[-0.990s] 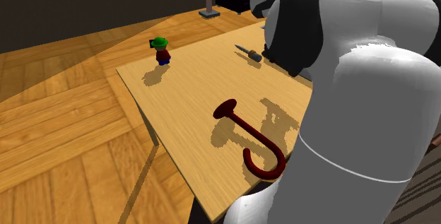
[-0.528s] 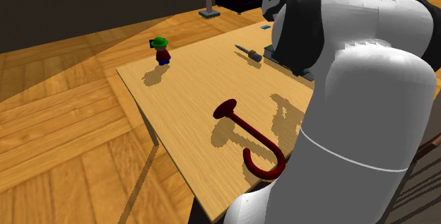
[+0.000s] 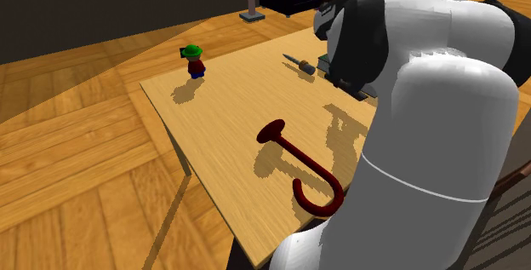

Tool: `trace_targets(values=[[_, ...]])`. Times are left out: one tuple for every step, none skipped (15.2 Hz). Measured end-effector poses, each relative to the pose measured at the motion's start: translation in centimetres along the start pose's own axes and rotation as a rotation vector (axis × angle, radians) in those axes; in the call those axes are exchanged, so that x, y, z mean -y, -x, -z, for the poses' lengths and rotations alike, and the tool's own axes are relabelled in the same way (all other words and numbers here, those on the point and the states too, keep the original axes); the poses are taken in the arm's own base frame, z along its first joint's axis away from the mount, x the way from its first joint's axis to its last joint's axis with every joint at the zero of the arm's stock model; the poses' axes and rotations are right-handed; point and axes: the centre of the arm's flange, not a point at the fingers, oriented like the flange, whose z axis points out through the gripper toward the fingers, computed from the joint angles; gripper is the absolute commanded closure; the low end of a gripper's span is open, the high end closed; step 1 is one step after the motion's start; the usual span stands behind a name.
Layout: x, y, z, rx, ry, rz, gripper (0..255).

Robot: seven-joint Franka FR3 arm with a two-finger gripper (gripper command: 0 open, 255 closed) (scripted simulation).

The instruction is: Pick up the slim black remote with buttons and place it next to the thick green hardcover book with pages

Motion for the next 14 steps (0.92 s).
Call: trace_targets(values=[[0.0,0.0,-0.6,0.000,0.000,0.000,255],[0.1,0.0,-1.1,0.000,0.000,0.000,255],[0.1,-0.1,-1.6,0.000,0.000,0.000,255],[0.1,0.0,-2.2,0.000,0.000,0.000,255],[0.1,0.0,-2.7,0.000,0.000,0.000,255],[0.3,0.1,-3.2,0.000,0.000,0.000,255],[0.2,0.1,-3.7,0.000,0.000,0.000,255],[0.2,0.0,-4.3,0.000,0.000,0.000,255],[0.4,0.0,-4.8,0.000,0.000,0.000,255],[0.4,0.0,-5.1,0.000,0.000,0.000,255],[0.4,0.0,-5.3,0.000,0.000,0.000,255],[0.4,0.0,-5.4,0.000,0.000,0.000,255],[0.4,0.0,-5.4,0.000,0.000,0.000,255],[0.4,0.0,-5.4,0.000,0.000,0.000,255]])
